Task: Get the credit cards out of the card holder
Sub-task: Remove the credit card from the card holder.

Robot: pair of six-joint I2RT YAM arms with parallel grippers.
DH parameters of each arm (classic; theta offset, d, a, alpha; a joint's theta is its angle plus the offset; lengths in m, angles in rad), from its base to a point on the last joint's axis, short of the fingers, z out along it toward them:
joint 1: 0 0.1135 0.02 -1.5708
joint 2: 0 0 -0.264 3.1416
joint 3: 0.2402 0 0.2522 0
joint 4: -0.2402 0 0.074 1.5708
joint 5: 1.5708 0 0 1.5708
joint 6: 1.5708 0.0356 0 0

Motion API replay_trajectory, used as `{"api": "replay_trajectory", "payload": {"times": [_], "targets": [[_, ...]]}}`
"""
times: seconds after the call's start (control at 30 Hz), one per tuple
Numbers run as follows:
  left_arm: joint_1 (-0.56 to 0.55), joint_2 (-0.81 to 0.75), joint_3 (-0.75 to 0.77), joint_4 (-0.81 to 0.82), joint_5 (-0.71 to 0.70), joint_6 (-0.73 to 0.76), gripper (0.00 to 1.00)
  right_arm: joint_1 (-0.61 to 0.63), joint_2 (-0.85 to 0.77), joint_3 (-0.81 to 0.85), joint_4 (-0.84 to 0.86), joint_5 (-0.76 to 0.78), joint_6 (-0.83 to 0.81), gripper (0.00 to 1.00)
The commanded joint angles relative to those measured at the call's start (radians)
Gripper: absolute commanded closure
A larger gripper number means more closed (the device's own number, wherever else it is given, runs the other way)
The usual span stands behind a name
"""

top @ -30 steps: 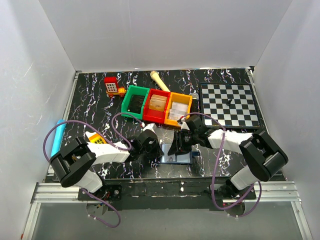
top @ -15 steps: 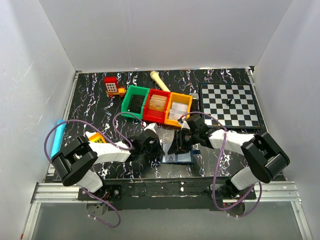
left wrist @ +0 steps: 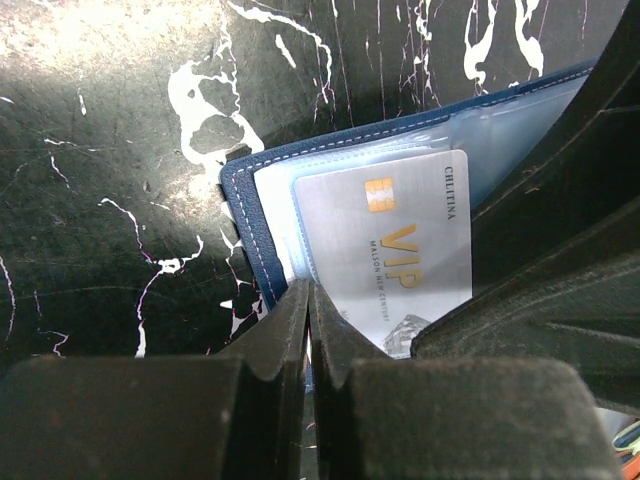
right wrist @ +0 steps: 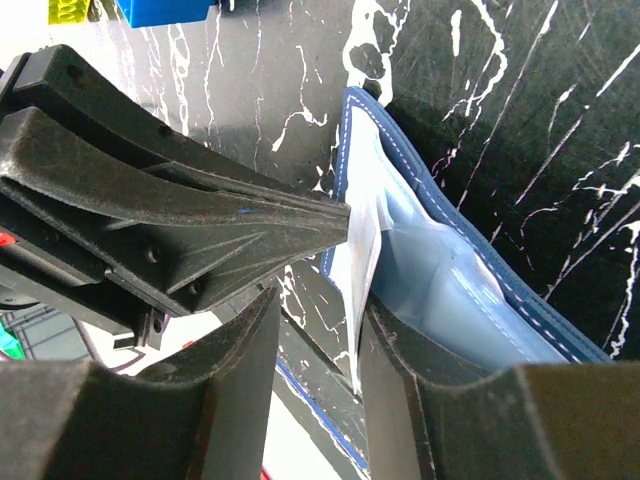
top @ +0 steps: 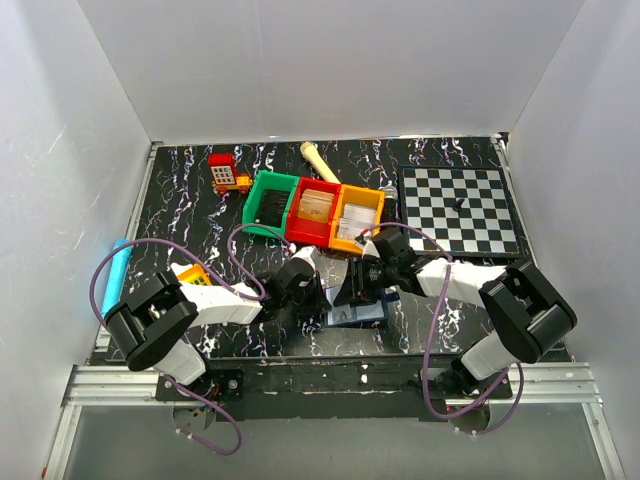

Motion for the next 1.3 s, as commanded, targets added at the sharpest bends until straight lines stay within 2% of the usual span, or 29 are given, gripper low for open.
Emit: {"api": "replay_trajectory", "payload": {"times": [0.0, 0.77, 1.27], "targets": [[-0.009, 0.021, -0.023, -0.027, 0.046, 0.03, 1.0, 0.001, 0.02, 0.038, 0.067, -0.043, 0.013, 0.56], [-0.012, -0.014, -0.07, 0.099, 0.102, 0.056, 1.0, 0.003, 0.09, 0.055, 0.081, -0.056, 0.029, 0.55], [-0.013, 0.055, -0.026, -0.027, 0.039, -0.013, 1.0, -0.008, -0.003, 0.045, -0.006, -0.023, -0.005, 0.59]]}}
